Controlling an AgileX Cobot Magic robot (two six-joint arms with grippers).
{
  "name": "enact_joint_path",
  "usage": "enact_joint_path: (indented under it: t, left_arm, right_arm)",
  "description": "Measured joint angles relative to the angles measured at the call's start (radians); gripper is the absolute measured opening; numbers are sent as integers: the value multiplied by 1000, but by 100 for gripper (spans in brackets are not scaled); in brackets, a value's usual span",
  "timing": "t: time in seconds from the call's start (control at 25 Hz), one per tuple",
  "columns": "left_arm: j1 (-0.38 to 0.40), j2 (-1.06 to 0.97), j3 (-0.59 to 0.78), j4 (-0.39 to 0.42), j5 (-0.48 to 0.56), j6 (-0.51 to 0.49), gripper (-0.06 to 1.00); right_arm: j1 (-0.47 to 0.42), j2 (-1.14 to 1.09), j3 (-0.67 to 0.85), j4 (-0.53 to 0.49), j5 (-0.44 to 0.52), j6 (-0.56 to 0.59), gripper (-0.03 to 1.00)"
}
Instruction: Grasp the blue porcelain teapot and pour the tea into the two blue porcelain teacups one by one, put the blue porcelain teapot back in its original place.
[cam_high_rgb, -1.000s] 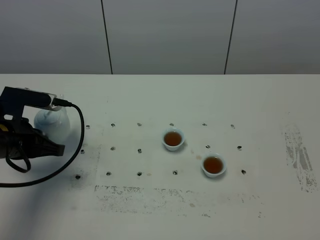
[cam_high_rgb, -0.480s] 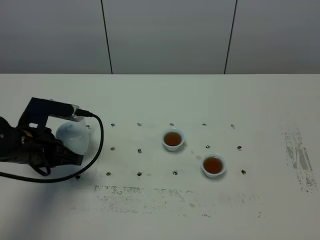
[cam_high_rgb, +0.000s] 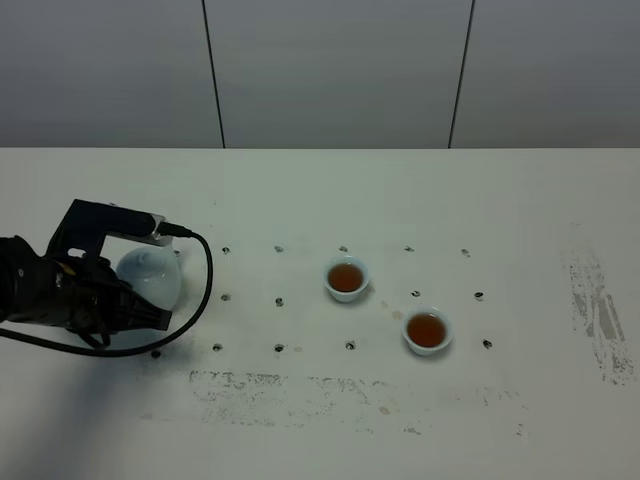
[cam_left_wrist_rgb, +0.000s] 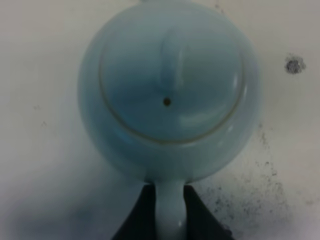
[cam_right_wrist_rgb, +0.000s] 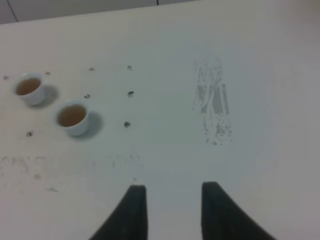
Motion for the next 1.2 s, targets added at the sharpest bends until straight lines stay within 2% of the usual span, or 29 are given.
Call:
enact_joint_path:
  t: [0.16, 0.4, 1.2]
  left_arm:
    - [-8, 0, 0, 0, -24, 16, 11]
    - [-70, 0, 0, 4, -49, 28, 11]
    - [-70, 0, -1, 11, -38, 28, 11]
  right_arm:
    - [0, 0, 0, 0, 0, 0, 28]
    - [0, 0, 0, 0, 0, 0, 28]
    - [0, 0, 0, 0, 0, 0, 28]
